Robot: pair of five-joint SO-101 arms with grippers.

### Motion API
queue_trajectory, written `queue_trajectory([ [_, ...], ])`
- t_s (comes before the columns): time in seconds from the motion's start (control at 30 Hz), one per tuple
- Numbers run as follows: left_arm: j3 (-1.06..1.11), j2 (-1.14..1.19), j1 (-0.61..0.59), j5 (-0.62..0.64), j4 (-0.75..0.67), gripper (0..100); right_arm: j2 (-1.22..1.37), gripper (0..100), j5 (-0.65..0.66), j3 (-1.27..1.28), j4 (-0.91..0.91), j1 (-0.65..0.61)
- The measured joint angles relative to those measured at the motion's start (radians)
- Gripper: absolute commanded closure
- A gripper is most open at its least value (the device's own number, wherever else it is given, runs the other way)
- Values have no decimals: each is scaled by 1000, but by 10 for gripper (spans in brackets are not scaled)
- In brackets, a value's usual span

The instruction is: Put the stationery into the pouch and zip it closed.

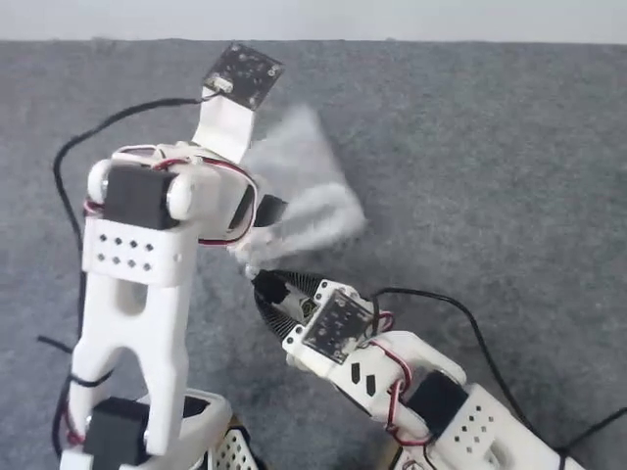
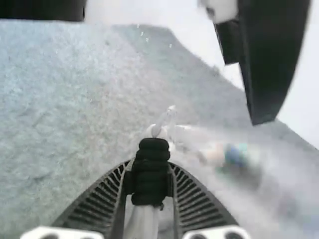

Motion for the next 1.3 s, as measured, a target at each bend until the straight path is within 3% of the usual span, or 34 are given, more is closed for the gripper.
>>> queue_trajectory([
  [0.3,-34,-126,0,-21,5,735,-68,994,0,0,-15,107],
  [0.6,18,-336,-94,-26,5,735,-118,994,-81,-126,-12,258],
  [0.87,117,-497,8,-26,5,735,63,993,-89,-362,0,258],
  [1.07,226,-517,87,-23,5,735,178,993,-89,-519,181,258],
  [1.3,265,-522,95,94,5,735,178,993,-89,-603,316,258],
])
